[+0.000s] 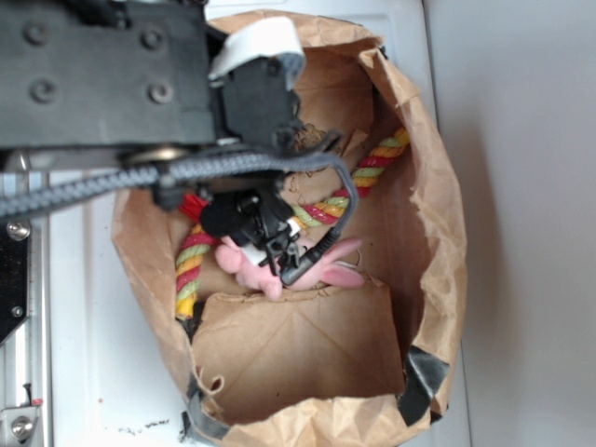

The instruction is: Grab the rock.

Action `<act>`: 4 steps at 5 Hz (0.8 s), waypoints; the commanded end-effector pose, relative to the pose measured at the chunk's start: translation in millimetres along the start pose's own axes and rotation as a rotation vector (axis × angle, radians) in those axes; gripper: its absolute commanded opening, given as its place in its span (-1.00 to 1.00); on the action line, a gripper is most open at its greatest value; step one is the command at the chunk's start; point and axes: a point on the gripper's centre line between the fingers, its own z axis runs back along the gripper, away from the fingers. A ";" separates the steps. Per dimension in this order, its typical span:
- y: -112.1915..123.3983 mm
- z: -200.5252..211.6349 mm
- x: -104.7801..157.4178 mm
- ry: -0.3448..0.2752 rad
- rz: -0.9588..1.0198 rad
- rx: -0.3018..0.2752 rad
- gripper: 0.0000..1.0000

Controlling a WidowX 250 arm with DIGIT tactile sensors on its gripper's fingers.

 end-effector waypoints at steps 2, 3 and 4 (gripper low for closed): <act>-13.8 -39.5 35.5 -0.090 0.122 0.047 1.00; -11.4 -41.9 40.4 -0.094 0.143 0.055 1.00; -4.6 -38.5 48.7 -0.093 0.160 0.031 1.00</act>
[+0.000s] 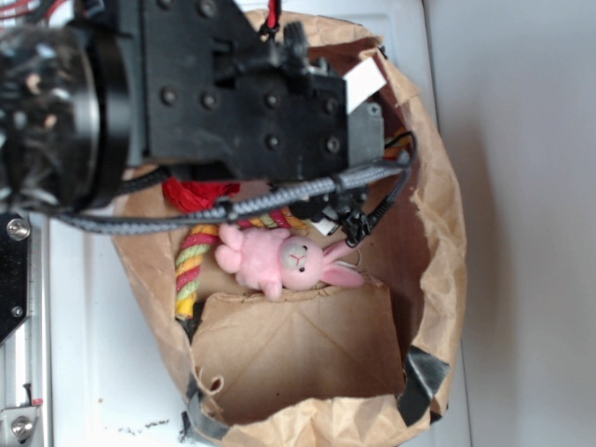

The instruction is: Grab the rock.

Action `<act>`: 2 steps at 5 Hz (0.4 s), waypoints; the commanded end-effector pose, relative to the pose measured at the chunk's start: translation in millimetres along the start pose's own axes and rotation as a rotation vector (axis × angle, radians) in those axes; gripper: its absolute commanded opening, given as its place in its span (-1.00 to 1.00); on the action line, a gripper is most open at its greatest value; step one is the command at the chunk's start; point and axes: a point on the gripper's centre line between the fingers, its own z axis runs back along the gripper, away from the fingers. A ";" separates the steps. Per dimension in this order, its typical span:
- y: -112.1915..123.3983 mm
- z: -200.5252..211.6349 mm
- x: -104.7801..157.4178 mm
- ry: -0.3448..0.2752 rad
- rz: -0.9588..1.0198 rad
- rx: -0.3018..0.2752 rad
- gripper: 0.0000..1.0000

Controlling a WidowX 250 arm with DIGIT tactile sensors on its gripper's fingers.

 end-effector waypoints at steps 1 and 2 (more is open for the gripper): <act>10.8 18.9 35.3 -0.049 0.074 -0.085 1.00; 8.8 16.4 38.4 -0.045 0.084 -0.096 1.00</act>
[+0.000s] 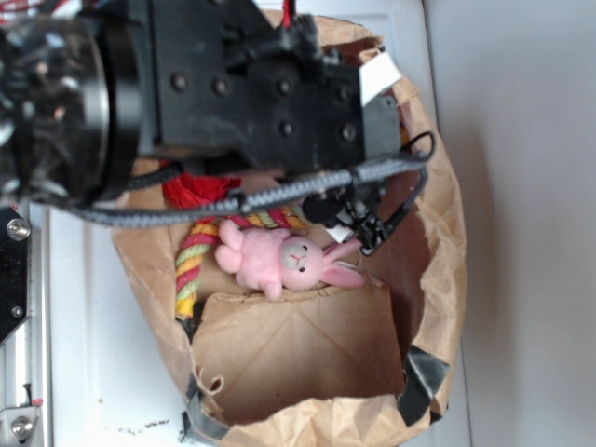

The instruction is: Grab the rock.

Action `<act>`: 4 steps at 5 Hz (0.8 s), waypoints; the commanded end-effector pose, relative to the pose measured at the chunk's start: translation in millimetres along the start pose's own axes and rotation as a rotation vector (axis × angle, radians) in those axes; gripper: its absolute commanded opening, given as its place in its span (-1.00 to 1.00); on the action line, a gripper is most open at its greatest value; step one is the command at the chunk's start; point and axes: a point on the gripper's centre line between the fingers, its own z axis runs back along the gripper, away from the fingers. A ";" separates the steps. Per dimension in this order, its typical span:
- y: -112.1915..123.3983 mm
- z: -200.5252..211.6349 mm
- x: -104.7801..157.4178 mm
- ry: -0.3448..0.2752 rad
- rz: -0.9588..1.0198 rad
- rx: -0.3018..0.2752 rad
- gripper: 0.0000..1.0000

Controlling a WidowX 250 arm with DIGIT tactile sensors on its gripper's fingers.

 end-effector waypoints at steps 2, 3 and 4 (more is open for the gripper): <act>-1.8 -0.6 32.6 -0.092 0.094 0.005 1.00; 0.5 -4.3 28.6 -0.098 0.192 0.019 1.00; 2.4 -8.9 26.6 -0.049 0.296 0.054 1.00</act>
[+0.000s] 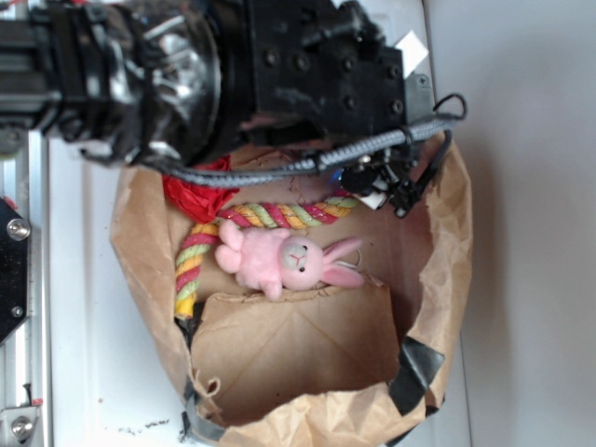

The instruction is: Grab the rock.

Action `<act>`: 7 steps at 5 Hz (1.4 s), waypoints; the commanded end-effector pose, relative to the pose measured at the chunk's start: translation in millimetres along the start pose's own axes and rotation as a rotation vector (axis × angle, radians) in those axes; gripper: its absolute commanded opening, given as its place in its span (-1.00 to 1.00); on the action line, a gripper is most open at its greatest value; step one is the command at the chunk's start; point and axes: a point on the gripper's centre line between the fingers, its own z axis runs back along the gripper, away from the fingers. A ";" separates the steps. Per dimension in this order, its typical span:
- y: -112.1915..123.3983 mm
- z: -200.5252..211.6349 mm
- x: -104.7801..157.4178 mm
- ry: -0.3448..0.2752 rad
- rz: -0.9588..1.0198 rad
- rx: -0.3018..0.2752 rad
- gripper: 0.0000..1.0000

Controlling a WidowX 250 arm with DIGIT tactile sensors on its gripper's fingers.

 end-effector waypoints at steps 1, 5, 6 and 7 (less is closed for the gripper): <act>2.9 12.2 11.0 -0.026 0.157 0.014 1.00; 5.8 2.9 13.1 0.024 0.391 0.096 1.00; 3.7 0.7 8.2 0.010 0.422 0.115 1.00; -0.3 -6.8 11.0 0.009 0.455 0.150 1.00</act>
